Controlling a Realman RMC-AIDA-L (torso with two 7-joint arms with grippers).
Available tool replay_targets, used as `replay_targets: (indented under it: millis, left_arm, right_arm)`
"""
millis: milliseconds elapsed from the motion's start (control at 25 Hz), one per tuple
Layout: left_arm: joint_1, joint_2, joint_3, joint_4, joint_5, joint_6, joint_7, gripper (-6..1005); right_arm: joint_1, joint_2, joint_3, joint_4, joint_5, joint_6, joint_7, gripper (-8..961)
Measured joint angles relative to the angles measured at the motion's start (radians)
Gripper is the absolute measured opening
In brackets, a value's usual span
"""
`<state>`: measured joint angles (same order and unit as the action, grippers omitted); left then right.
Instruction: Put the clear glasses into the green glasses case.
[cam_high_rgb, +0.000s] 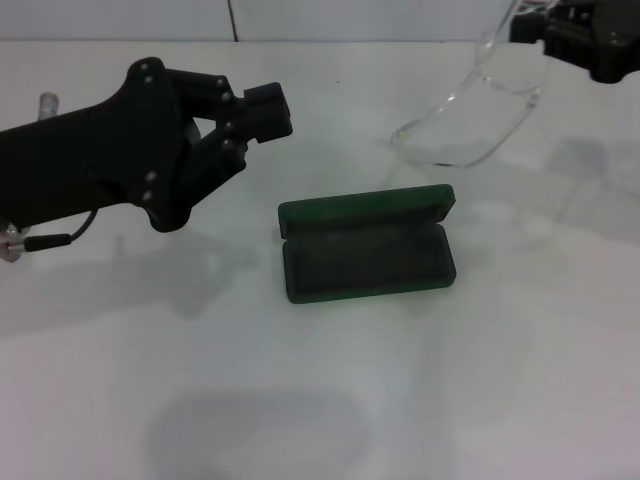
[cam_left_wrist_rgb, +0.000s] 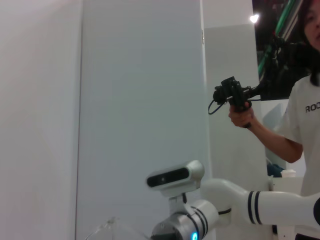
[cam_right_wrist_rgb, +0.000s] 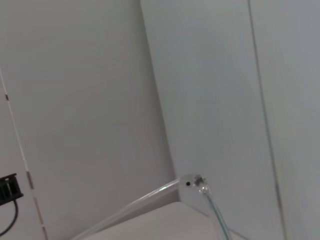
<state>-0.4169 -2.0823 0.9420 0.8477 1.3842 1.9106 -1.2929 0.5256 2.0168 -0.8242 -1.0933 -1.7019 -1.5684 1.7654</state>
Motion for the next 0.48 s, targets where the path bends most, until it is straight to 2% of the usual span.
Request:
replay_targets:
  millis: [120, 320, 480]
  left_arm:
    - [0.000, -0.002, 0.002, 0.001, -0.008, 0.000, -0.002, 54]
    - [0.000, -0.002, 0.018, 0.016, -0.040, 0.000, -0.005, 54]
    - [-0.021, -0.001, 0.039, 0.037, -0.038, 0.000, -0.023, 54]
  right_arm:
    - [0.010, 0.004, -0.013, 0.035, 0.016, 0.004, 0.003, 107]
    - [0.050, -0.003, -0.067, 0.157, 0.056, -0.008, 0.003, 107]
    - [0.086, -0.002, -0.117, 0.234, 0.056, -0.015, -0.021, 107]
